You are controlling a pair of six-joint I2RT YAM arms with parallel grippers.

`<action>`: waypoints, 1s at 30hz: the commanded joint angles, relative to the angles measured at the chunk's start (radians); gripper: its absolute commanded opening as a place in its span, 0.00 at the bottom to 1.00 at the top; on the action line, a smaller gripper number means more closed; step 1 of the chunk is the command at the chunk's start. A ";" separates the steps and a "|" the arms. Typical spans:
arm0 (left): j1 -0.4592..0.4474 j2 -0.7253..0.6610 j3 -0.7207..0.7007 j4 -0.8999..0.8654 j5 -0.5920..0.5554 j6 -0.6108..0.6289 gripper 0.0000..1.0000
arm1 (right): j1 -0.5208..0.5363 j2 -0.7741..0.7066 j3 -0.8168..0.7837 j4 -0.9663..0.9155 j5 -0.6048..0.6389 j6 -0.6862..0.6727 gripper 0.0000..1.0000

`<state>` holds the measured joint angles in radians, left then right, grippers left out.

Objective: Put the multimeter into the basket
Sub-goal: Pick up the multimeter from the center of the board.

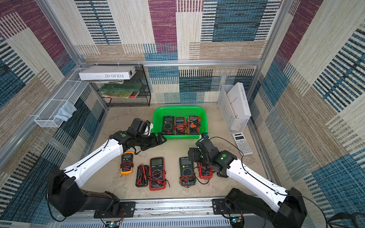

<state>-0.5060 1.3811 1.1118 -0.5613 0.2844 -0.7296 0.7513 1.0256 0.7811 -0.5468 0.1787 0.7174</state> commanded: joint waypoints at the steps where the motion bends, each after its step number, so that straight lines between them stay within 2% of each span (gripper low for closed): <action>1: -0.009 -0.034 -0.035 0.048 0.019 -0.042 1.00 | -0.009 -0.018 -0.017 -0.040 0.016 0.002 0.99; 18: -0.087 -0.177 -0.275 0.166 0.108 -0.124 1.00 | -0.067 -0.129 -0.177 -0.104 -0.008 0.039 1.00; 30: -0.094 -0.210 -0.342 0.218 0.114 -0.152 1.00 | -0.083 -0.061 -0.194 -0.075 -0.016 0.012 0.99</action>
<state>-0.5987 1.1698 0.7700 -0.3748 0.3889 -0.8791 0.6716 0.9482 0.5846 -0.6353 0.1631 0.7425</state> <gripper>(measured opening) 0.998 0.995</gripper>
